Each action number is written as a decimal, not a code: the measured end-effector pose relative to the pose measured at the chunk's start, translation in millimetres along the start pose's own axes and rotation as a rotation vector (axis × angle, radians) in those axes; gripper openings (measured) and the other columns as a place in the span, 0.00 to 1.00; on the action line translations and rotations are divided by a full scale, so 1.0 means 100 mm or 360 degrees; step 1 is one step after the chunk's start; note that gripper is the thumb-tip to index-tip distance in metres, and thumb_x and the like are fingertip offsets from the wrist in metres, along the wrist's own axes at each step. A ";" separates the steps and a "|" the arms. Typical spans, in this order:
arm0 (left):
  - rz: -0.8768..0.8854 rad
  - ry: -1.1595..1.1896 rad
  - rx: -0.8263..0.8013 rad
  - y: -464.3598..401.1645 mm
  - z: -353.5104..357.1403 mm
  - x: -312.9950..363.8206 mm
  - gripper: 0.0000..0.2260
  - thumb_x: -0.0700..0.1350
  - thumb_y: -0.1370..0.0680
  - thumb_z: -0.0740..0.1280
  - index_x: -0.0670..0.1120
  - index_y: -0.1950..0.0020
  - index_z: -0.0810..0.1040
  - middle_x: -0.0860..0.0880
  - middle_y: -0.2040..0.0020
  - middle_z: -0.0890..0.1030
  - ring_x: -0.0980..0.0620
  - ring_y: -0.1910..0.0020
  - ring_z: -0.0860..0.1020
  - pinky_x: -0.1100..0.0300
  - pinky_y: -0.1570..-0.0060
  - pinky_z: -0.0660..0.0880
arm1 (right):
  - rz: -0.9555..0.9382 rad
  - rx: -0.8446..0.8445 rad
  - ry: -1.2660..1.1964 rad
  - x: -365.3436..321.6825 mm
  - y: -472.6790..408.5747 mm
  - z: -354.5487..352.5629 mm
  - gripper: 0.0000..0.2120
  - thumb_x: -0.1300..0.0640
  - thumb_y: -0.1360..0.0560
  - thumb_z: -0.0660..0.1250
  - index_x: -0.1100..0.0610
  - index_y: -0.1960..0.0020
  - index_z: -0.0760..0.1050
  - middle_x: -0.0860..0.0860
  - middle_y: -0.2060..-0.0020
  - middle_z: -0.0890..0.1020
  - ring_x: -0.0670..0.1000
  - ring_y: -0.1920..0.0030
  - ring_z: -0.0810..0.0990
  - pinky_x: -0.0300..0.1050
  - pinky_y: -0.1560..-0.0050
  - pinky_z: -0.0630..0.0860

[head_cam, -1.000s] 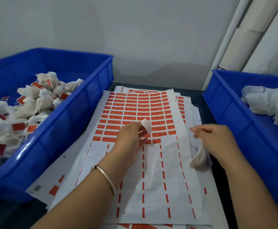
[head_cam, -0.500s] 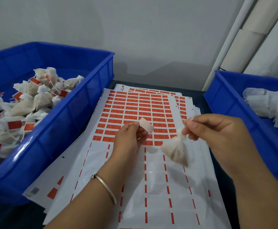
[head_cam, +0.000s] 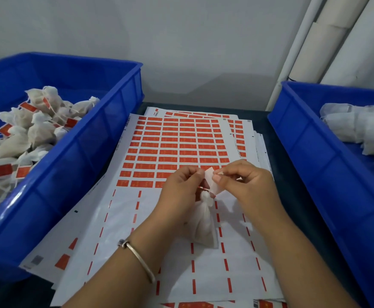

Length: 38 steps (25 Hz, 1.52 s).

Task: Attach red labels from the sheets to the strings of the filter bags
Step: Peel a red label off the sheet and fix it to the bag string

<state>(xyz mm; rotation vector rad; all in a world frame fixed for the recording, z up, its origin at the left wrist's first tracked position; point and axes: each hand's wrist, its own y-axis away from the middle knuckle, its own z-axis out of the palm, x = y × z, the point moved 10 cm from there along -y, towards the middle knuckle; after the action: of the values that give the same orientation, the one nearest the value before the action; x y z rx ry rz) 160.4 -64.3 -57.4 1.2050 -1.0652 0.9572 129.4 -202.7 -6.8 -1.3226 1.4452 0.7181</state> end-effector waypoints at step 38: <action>-0.0219 0.0190 -0.0072 -0.01 0.08 -0.18 0.06 0.49 0.22 0.63 0.52 0.53 0.79 0.50 0.53 0.83 0.47 0.49 0.80 0.50 0.42 0.75 | 0.0343 0.0115 -0.0411 0.30 0.02 -0.02 0.04 0.50 0.32 0.72 0.43 0.58 0.81 0.36 0.56 0.83 0.47 0.51 0.83 0.49 0.45 0.80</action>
<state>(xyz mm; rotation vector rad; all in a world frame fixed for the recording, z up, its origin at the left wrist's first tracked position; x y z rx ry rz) 155.8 -72.9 -74.7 1.1541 -0.8936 0.8825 130.5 -214.9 -34.1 -0.9878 1.4004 0.9325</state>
